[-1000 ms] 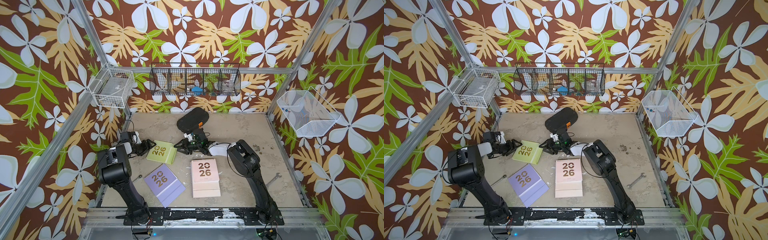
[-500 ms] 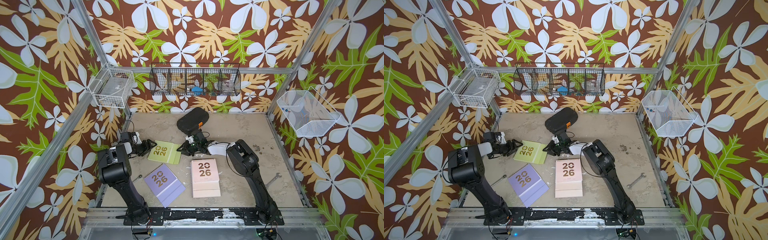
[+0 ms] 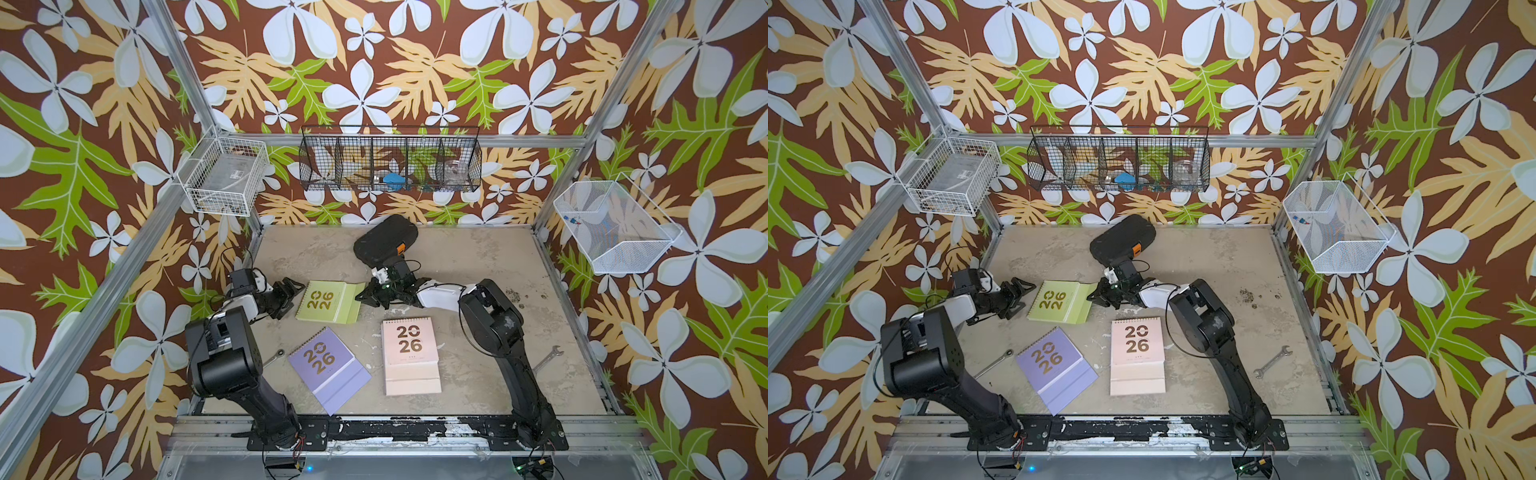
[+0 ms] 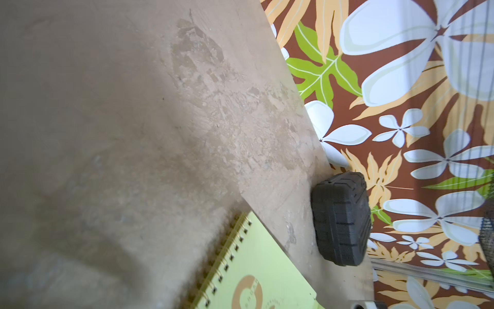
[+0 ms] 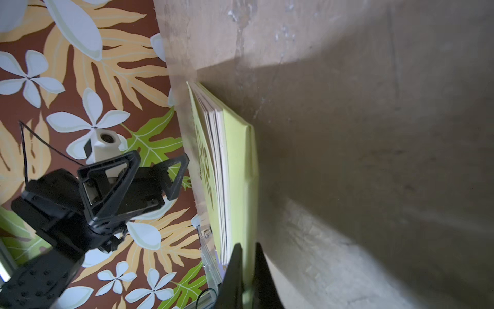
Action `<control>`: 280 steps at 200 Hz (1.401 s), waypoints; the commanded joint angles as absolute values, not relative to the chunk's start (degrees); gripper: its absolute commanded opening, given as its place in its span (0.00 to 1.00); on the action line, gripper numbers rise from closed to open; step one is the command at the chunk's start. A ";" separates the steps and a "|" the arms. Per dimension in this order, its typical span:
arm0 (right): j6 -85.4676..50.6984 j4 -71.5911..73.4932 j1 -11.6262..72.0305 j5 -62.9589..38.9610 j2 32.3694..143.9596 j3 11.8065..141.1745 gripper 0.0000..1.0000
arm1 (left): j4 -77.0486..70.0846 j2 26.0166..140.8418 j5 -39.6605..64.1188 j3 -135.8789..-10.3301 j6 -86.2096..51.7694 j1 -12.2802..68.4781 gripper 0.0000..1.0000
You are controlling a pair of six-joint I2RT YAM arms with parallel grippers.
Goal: Stack the calendars
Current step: Pick up the calendar at the center of the board.
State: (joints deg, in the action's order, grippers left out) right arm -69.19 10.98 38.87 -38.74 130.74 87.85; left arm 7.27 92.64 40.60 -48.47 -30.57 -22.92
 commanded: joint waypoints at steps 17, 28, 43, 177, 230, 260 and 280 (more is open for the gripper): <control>-75.44 16.51 38.83 -38.75 128.38 85.41 0.01 | -1.35 84.46 41.64 -39.98 -44.59 -23.03 0.84; -76.25 17.12 38.78 -38.93 127.98 84.74 0.01 | -2.45 82.98 43.29 -38.38 -46.75 -23.03 0.84; -77.88 19.21 38.77 -38.94 127.19 83.31 0.01 | -4.24 81.26 45.33 -36.05 -50.11 -23.03 0.84; -86.38 28.10 38.86 -41.13 125.18 79.83 0.01 | -31.11 79.95 50.97 -21.69 -73.34 -20.84 0.77; -87.27 29.09 38.85 -41.40 124.28 78.76 0.01 | -44.03 85.52 51.01 -21.36 -81.13 -18.60 0.64; -87.89 29.88 38.93 -41.66 123.67 77.75 0.01 | -52.26 88.72 50.81 -20.50 -85.78 -17.21 0.54; -88.07 30.32 38.92 -41.66 123.12 76.75 0.01 | -56.95 90.63 50.94 -20.39 -88.34 -16.55 0.43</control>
